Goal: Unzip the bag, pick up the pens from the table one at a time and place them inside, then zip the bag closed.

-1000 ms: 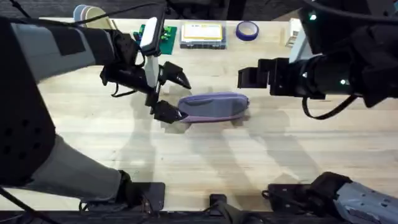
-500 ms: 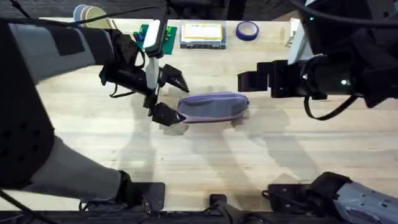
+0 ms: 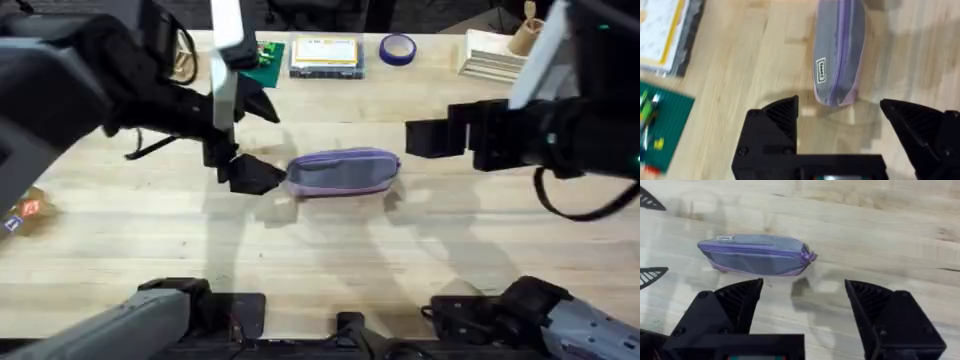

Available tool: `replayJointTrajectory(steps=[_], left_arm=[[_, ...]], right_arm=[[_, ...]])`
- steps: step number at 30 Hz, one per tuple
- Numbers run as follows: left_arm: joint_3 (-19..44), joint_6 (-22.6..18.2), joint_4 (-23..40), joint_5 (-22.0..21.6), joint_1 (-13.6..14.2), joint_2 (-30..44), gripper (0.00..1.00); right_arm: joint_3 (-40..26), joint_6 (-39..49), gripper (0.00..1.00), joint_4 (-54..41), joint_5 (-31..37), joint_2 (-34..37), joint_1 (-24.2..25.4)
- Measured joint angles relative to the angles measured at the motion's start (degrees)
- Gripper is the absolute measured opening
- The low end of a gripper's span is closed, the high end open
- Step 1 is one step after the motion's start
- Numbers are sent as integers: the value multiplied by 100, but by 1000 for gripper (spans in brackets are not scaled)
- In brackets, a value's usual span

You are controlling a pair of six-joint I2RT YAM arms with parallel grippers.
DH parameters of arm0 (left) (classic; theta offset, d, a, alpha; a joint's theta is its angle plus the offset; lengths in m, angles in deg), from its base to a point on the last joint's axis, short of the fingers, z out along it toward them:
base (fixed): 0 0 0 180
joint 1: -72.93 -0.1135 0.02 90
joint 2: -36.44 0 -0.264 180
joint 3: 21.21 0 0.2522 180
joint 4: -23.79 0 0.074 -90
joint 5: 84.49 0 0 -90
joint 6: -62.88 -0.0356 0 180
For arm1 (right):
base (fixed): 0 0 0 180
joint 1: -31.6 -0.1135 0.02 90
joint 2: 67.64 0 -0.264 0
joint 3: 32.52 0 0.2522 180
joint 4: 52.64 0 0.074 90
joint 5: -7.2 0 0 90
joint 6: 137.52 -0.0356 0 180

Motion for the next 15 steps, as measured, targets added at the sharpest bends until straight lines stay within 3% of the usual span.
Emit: replayJointTrajectory(steps=[11,15], left_arm=[[1,3420,191,-748,0,-1648,995],[1,4170,463,-858,0,-2112,995]], right_arm=[[0,21,998,-11,0,-414,0],[0,22,998,-17,0,-412,0]])
